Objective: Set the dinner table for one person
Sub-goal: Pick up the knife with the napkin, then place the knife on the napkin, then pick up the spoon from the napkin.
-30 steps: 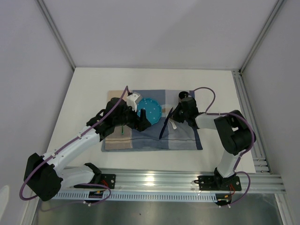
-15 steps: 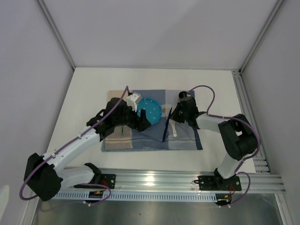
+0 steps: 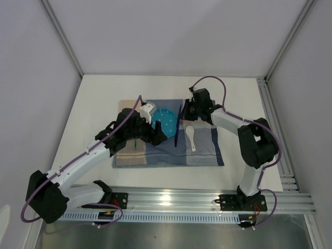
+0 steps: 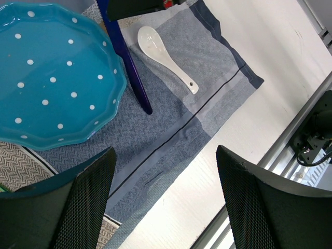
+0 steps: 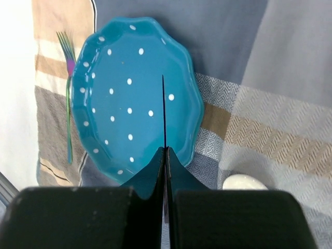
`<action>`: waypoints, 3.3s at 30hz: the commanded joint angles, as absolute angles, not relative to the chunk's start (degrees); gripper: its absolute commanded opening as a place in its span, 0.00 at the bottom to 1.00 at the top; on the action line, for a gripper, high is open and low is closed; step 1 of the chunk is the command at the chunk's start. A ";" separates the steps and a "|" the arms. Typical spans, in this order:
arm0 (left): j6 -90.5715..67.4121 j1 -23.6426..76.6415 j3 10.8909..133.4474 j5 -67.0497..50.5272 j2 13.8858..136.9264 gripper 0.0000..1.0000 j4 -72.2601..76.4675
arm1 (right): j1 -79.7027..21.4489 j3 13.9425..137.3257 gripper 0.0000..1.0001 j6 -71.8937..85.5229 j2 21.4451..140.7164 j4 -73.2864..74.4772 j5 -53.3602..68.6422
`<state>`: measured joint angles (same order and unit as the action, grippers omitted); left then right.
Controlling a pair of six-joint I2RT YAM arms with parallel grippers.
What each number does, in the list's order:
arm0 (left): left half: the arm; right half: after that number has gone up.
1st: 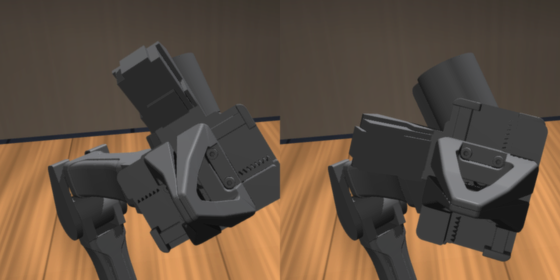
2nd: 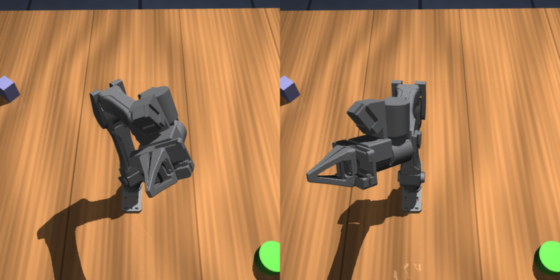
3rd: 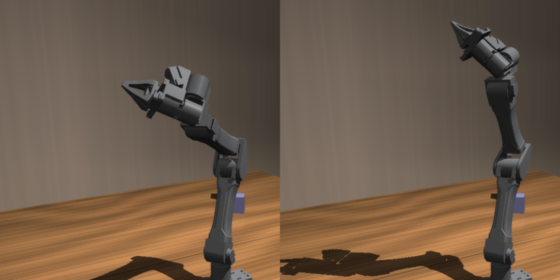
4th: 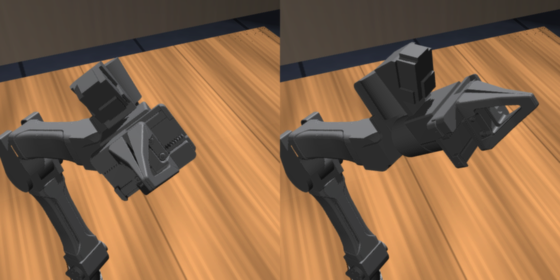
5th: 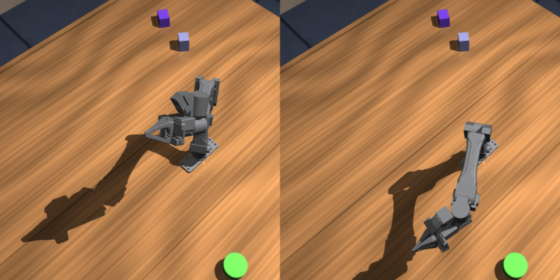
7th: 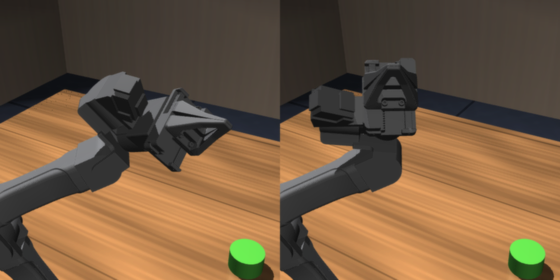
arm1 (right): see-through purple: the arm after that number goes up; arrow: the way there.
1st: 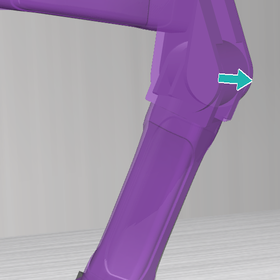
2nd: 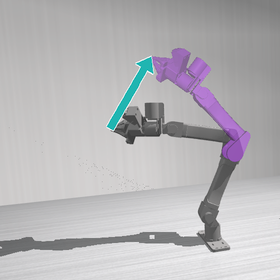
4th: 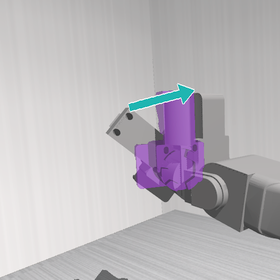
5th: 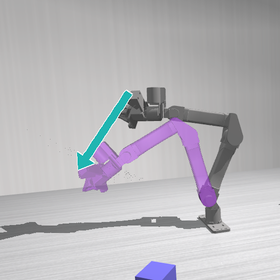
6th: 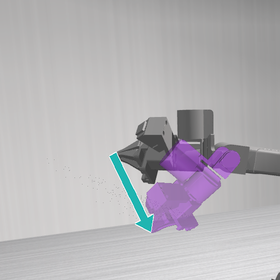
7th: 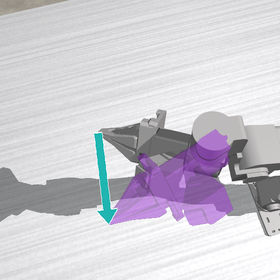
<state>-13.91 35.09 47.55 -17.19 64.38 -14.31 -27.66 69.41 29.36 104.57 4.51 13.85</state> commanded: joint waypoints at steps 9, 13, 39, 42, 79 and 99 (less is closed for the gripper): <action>-12.57 35.77 47.72 -17.23 61.08 0.82 -14.24 | -25.41 78.48 0.00 16.53 108.55 19.07 25.29; -12.57 35.77 47.46 -17.31 60.91 0.82 -14.15 | -23.65 77.53 0.00 15.47 107.23 20.22 25.84; -12.57 35.86 47.37 -17.75 61.79 0.82 -13.97 | -22.24 74.71 0.05 17.05 113.12 15.21 30.67; -12.57 35.95 47.29 -17.67 61.79 0.82 -14.06 | -22.32 75.14 0.11 17.23 113.55 14.94 30.15; -11.78 35.95 48.34 -17.84 62.58 0.82 -15.29 | -26.90 62.49 0.31 5.27 98.79 14.59 0.17; -11.51 35.95 48.43 -17.14 62.31 0.82 -15.73 | -24.52 62.23 0.30 9.67 101.95 10.73 9.13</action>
<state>-12.91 35.51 47.55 -17.17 62.89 -16.05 -24.73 62.04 8.40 101.49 13.78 6.28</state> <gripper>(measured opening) 0.820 0.304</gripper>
